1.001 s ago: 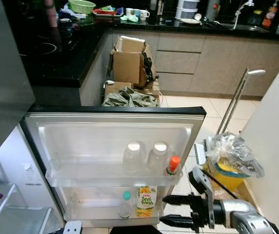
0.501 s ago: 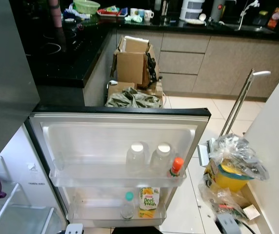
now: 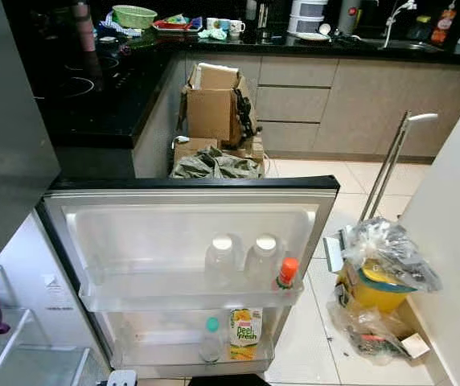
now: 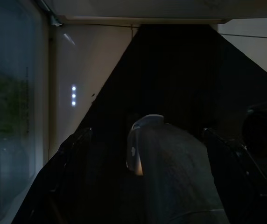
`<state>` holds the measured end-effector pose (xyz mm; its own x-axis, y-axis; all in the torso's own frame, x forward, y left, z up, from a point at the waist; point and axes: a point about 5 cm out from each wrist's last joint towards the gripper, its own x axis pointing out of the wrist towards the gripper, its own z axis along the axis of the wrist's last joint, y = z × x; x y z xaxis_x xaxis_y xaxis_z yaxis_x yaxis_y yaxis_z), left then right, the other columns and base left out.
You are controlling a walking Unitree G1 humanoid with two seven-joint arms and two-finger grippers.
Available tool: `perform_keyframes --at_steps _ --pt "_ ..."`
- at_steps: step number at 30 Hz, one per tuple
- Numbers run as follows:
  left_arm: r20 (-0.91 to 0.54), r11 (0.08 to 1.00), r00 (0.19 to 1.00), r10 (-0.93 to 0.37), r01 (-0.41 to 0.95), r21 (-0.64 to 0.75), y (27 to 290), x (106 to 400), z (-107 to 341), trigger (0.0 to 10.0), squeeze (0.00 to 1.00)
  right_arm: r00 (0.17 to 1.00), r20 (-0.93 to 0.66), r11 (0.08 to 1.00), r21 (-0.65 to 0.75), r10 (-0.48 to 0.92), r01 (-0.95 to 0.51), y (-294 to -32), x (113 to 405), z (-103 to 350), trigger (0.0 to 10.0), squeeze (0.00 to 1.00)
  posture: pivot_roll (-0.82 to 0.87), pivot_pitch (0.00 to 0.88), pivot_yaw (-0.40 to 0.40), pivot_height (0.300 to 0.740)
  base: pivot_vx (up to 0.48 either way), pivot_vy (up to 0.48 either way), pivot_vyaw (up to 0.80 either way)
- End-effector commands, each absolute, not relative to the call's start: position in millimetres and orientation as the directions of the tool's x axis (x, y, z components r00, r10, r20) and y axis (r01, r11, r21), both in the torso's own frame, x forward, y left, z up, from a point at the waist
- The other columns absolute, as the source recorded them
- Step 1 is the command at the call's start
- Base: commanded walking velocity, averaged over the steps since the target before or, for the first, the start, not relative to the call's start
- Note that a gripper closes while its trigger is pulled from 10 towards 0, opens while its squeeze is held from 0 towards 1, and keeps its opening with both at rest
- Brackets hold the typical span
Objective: Restocking fridge
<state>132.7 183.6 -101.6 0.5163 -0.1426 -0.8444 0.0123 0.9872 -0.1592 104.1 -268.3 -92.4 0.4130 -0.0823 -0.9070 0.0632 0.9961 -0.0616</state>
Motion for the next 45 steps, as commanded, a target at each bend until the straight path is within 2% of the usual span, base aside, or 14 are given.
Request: perform_keyframes --at_steps 1,6,8,9,11,14,16,17,20,25,29,32,45 --pt "-0.859 0.992 0.5 -0.111 0.006 -0.125 194.3 129.0 -101.9 10.0 0.0 0.407 -0.908 0.995 -0.082 -0.099 0.06 -266.0 104.7 -93.6 10.0 0.0 -0.09 0.025 -0.061 0.74 0.0 0.0 0.0" --pt "-0.854 0.992 0.51 -0.1 -0.019 -0.127 194.3 131.2 -101.3 10.0 0.0 0.404 -0.91 0.996 -0.088 -0.091 0.026 -263.7 107.3 -93.8 10.0 0.0 -0.08 0.034 -0.066 0.74 0.0 0.0 0.0" --pt "-0.852 0.99 0.509 -0.12 -0.006 -0.144 186.9 130.1 -102.4 10.0 0.0 0.408 -0.908 0.995 -0.096 -0.094 0.015 -265.8 110.0 -92.5 10.0 0.0 -0.08 0.035 -0.051 0.74 0.0 0.0 0.0" --pt "-0.863 0.99 0.487 -0.135 0.022 -0.142 182.8 124.7 -104.7 10.0 0.0 0.413 -0.904 0.993 -0.114 -0.114 0.025 -268.9 111.6 -91.2 10.0 0.0 -0.09 0.063 -0.044 0.74 0.0 0.0 0.0" --pt "-0.871 0.985 0.46 -0.171 0.073 -0.155 178.0 118.0 -107.0 10.0 0.0 0.427 -0.895 0.992 -0.106 -0.126 0.07 -272.3 114.5 -89.2 10.0 0.0 -0.09 0.042 -0.066 0.74 0.0 0.0 0.0" --pt "-0.869 0.984 0.462 -0.176 0.084 -0.154 178.9 119.2 -106.4 10.0 0.0 0.441 -0.89 0.993 -0.088 -0.116 0.083 -271.1 117.7 -88.5 10.0 0.0 -0.09 0.053 -0.074 0.74 0.0 0.0 0.0" --pt "-0.874 0.99 0.465 -0.144 0.081 -0.12 187.5 120.4 -105.3 10.0 0.0 0.435 -0.893 0.993 -0.119 -0.117 0.025 -269.1 118.0 -89.1 10.0 0.0 -0.1 0.066 -0.076 0.74 0.0 0.0 0.0" --pt "-0.875 0.992 0.469 -0.124 0.043 -0.117 192.2 119.1 -105.2 10.0 0.0 0.43 -0.894 0.992 -0.116 -0.123 0.042 -268.0 116.0 -90.3 10.0 0.0 -0.09 0.061 -0.081 0.74 0.0 0.0 0.0" --pt "-0.881 0.992 0.458 -0.122 0.039 -0.117 193.1 114.1 -106.5 10.0 0.0 0.42 -0.901 0.994 -0.107 -0.108 0.026 -264.5 112.4 -92.4 10.0 0.0 -0.09 0.062 -0.075 0.74 0.0 0.0 0.0" --pt "-0.875 0.986 0.454 -0.165 0.078 -0.146 178.6 112.9 -108.2 10.0 0.0 0.425 -0.899 0.993 -0.113 -0.108 0.013 -259.6 112.8 -93.9 10.0 0.0 -0.08 0.084 -0.064 0.74 0.0 0.0 0.0" --pt "-0.874 0.984 0.452 -0.178 0.073 -0.163 173.3 113.0 -108.7 10.0 0.0 0.415 -0.904 0.993 -0.116 -0.102 -0.009 -257.4 112.0 -94.9 10.0 0.0 -0.09 0.055 -0.044 0.74 0.0 0.0 0.0" --pt "-0.879 0.977 0.431 -0.202 0.152 -0.149 169.9 113.9 -108.8 10.0 0.0 0.421 -0.902 0.994 -0.113 -0.099 -0.008 -255.7 113.9 -94.9 10.0 0.0 -0.08 0.047 -0.043 0.74 0.0 0.0 0.0" --pt "-0.869 0.975 0.453 -0.201 0.183 -0.13 176.6 129.4 -103.6 10.0 0.0 0.4 -0.911 0.993 -0.114 -0.096 -0.021 -253.1 106.2 -97.9 10.0 0.0 -0.08 0.007 -0.029 0.74 0.0 0.0 0.0"
